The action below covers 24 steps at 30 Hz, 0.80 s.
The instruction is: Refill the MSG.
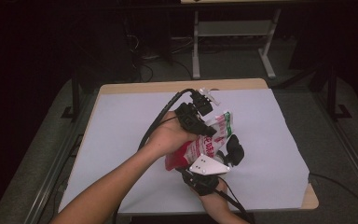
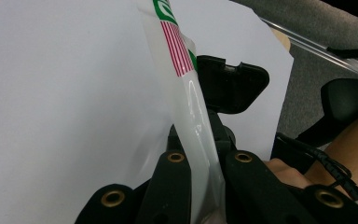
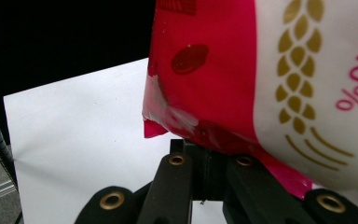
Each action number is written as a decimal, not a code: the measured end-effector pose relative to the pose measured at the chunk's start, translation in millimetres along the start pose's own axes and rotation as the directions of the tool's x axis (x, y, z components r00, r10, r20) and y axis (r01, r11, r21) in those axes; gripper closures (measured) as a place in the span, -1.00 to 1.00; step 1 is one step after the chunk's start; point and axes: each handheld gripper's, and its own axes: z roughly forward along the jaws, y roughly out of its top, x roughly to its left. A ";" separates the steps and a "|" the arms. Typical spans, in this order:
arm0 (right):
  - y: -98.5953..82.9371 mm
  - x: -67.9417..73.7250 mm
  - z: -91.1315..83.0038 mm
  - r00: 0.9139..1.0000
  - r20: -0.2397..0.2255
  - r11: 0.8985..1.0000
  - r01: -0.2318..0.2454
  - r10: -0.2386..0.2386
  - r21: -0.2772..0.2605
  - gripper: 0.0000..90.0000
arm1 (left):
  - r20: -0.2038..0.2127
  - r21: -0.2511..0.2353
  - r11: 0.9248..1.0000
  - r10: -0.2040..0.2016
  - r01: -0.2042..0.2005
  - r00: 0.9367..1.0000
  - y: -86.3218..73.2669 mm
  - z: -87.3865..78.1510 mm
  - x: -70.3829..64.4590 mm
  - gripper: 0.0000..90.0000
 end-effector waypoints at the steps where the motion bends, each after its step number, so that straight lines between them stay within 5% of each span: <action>1: -0.1 0.0 0.1 1.000 0.000 1.000 0.000 0.000 0.001 1.00 | 0.003 -0.001 1.000 -0.001 0.001 1.000 -0.3 -0.3 -0.1 1.00; 24: 0.0 0.3 0.2 1.000 0.003 1.000 -0.001 0.001 0.005 1.00 | 0.018 -0.009 1.000 0.003 -0.003 1.000 -2.3 -3.5 -0.6 1.00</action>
